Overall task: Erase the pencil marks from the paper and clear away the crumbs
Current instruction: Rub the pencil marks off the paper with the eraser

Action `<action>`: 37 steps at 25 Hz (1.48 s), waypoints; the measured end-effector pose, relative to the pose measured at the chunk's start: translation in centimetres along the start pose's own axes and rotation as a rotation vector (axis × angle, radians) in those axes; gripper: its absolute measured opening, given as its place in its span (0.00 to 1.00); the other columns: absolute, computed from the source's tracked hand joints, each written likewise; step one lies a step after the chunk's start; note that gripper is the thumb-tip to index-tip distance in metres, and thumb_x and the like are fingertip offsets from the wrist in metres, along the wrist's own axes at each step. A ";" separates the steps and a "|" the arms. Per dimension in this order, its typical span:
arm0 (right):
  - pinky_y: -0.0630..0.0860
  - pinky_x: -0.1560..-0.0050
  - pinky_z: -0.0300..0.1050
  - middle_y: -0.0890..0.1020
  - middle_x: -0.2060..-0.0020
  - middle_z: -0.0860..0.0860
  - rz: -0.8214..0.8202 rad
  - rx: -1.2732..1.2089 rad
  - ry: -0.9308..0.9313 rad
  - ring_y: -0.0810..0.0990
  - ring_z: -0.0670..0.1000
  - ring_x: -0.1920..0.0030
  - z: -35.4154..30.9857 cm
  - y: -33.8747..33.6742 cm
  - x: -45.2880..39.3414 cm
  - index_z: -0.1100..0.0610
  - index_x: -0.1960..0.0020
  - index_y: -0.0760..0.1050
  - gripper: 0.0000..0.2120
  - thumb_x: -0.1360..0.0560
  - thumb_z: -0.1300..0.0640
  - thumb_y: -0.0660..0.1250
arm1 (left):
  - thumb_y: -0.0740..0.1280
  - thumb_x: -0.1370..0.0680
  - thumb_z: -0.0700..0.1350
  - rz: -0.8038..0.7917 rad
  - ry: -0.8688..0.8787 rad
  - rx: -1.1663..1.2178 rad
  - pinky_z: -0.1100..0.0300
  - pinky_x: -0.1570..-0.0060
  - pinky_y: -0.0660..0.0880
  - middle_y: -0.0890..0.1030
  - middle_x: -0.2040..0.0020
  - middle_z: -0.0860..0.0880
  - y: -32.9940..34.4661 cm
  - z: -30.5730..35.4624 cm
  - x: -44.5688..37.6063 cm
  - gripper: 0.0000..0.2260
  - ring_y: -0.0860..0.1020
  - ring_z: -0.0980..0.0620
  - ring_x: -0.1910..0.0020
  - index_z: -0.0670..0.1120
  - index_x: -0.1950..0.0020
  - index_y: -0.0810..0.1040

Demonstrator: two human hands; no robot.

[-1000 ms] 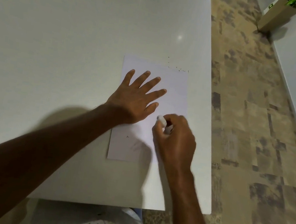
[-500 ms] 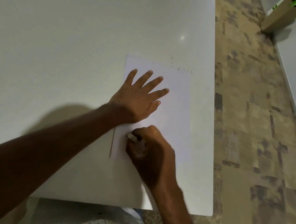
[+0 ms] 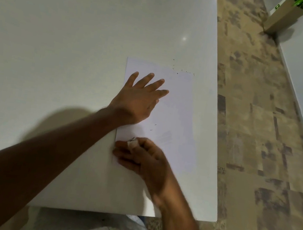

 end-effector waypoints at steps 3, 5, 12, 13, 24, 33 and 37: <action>0.81 0.38 0.49 0.85 0.43 0.63 0.212 -0.231 -0.122 0.86 0.56 0.44 -3.6 -3.6 -3.1 0.65 0.42 0.77 0.08 0.17 0.61 0.66 | 0.49 0.13 0.48 0.017 -0.007 0.047 0.44 0.20 0.43 0.55 0.17 0.54 -0.3 -0.1 0.0 0.22 0.48 0.51 0.18 0.55 0.18 0.58; 0.80 0.35 0.49 0.86 0.41 0.59 0.347 -0.290 -0.314 0.85 0.56 0.38 -5.9 -6.1 -3.2 0.61 0.40 0.76 0.06 0.15 0.60 0.63 | 0.49 0.13 0.47 0.008 -0.013 0.053 0.44 0.20 0.43 0.55 0.17 0.54 -0.4 0.0 0.0 0.22 0.48 0.51 0.18 0.54 0.18 0.58; 0.82 0.50 0.45 0.86 0.49 0.62 0.080 0.094 -0.100 0.87 0.55 0.53 -3.4 -4.4 -2.4 0.64 0.42 0.74 0.05 0.15 0.62 0.62 | 0.49 0.13 0.48 -0.005 -0.003 0.021 0.42 0.21 0.44 0.54 0.17 0.53 -0.4 0.1 -0.1 0.22 0.47 0.50 0.17 0.53 0.18 0.57; 0.82 0.50 0.45 0.86 0.48 0.63 0.144 0.098 -0.149 0.87 0.56 0.52 -4.2 -5.2 -3.7 0.63 0.42 0.74 0.06 0.14 0.61 0.62 | 0.49 0.13 0.48 0.009 0.005 0.015 0.42 0.21 0.44 0.54 0.17 0.53 -0.3 0.1 -0.1 0.22 0.48 0.50 0.17 0.53 0.18 0.57; 0.80 0.45 0.50 0.86 0.46 0.63 0.152 0.208 -0.238 0.86 0.58 0.49 -6.9 -8.0 -5.7 0.61 0.43 0.77 0.07 0.14 0.58 0.64 | 0.50 0.13 0.49 0.025 0.059 -0.046 0.40 0.21 0.45 0.53 0.17 0.50 0.3 0.3 0.1 0.23 0.48 0.46 0.17 0.49 0.17 0.55; 0.82 0.44 0.50 0.85 0.44 0.65 0.219 0.197 -0.371 0.85 0.60 0.45 -8.6 -11.4 -6.0 0.63 0.43 0.76 0.07 0.14 0.59 0.63 | 0.46 0.15 0.53 0.057 0.061 -0.080 0.38 0.22 0.50 0.60 0.18 0.50 0.7 0.1 -0.1 0.24 0.54 0.45 0.18 0.52 0.20 0.63; 0.79 0.34 0.51 0.84 0.38 0.58 0.287 0.017 -0.466 0.84 0.56 0.37 -10.1 -11.3 -6.4 0.63 0.42 0.76 0.08 0.14 0.58 0.63 | 0.49 0.15 0.54 0.069 0.071 -0.090 0.35 0.24 0.54 0.63 0.19 0.48 0.7 0.2 0.0 0.21 0.58 0.44 0.19 0.54 0.25 0.68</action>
Point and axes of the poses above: each hand's wrist, its own x-axis away from the middle knuckle, its own y-axis out of the palm, z = x × y, the point moved 2 cm from there along -x, towards the middle knuckle
